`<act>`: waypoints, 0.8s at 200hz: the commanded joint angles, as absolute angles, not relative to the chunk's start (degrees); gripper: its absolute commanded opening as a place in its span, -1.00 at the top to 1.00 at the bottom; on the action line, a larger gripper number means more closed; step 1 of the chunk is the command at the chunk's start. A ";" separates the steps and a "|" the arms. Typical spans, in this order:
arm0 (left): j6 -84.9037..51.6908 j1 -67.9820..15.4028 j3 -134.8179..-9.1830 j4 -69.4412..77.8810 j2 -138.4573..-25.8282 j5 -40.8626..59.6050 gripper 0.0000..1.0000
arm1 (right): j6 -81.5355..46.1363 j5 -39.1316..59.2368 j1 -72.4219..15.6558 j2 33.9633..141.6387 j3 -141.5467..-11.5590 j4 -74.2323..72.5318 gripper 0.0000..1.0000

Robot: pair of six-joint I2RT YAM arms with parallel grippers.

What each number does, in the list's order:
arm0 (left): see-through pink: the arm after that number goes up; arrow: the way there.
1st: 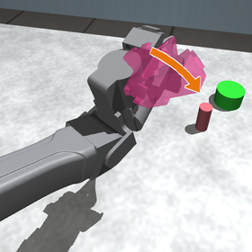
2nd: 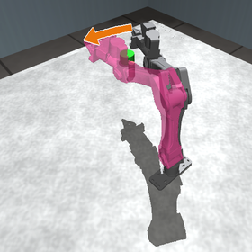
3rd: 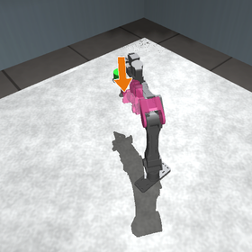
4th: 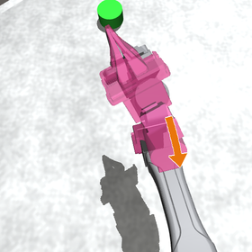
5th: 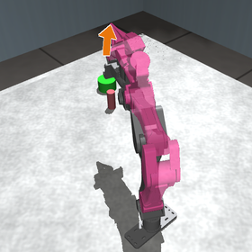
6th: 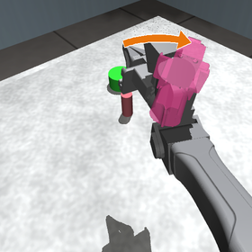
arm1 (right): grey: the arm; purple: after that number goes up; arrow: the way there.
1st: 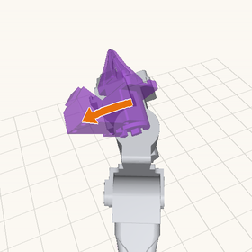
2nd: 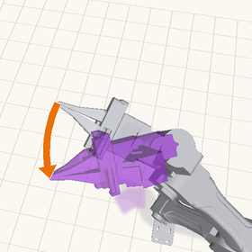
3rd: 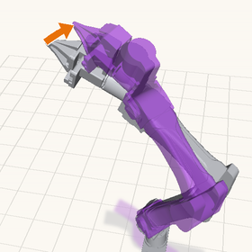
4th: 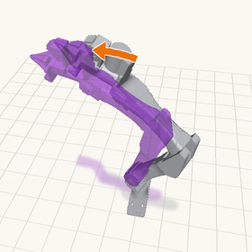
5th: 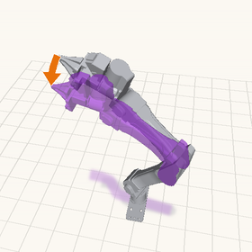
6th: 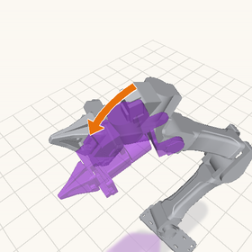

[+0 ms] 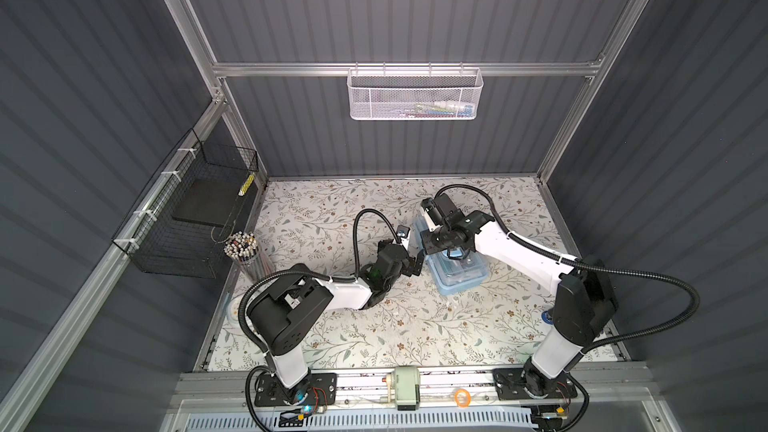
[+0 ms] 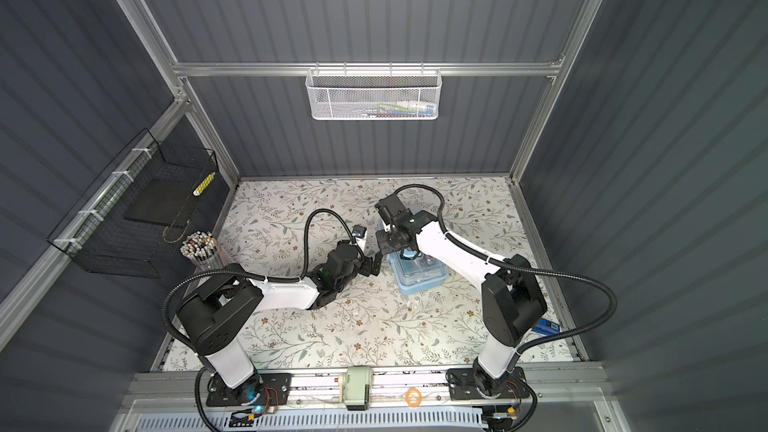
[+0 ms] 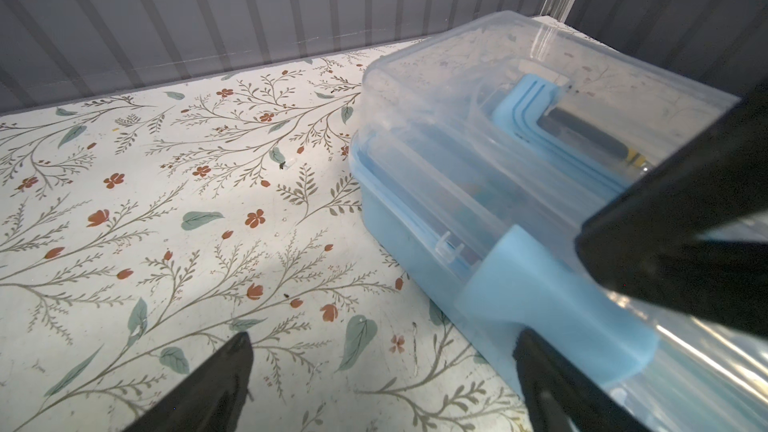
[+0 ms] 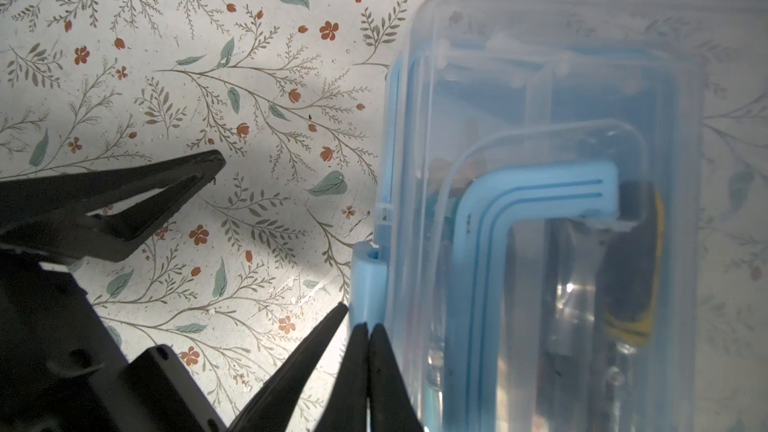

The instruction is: Pack the tool kit

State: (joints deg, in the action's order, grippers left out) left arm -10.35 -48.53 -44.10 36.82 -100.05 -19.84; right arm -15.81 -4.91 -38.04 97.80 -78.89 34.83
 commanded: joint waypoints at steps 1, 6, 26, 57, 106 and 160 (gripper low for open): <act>-11.56 -48.27 -45.40 37.03 -101.25 -19.16 -0.99 | -16.01 -6.16 -38.42 98.43 -80.50 36.53 0.87; -11.59 -48.26 -45.37 37.09 -101.33 -19.11 -0.98 | -16.07 -6.24 -38.52 98.51 -80.51 36.63 0.86; -11.88 -48.25 -45.35 37.51 -101.93 -19.05 -0.98 | -16.26 -6.62 -38.58 98.67 -80.73 36.87 0.86; -12.35 -48.12 -45.60 37.79 -102.56 -18.64 -0.98 | -16.37 -7.64 -38.87 98.82 -80.76 37.29 0.86; -12.68 -48.00 -45.72 37.96 -102.78 -18.59 -0.98 | -16.44 -7.86 -39.02 99.54 -81.17 37.48 0.86; -12.48 -47.97 -45.79 37.75 -102.39 -18.45 -0.98 | -16.17 -8.89 -39.56 100.72 -82.20 38.78 0.86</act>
State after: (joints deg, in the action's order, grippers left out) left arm -11.84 -48.21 -44.10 36.84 -101.91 -19.62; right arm -16.05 -7.20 -39.13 99.88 -80.53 36.73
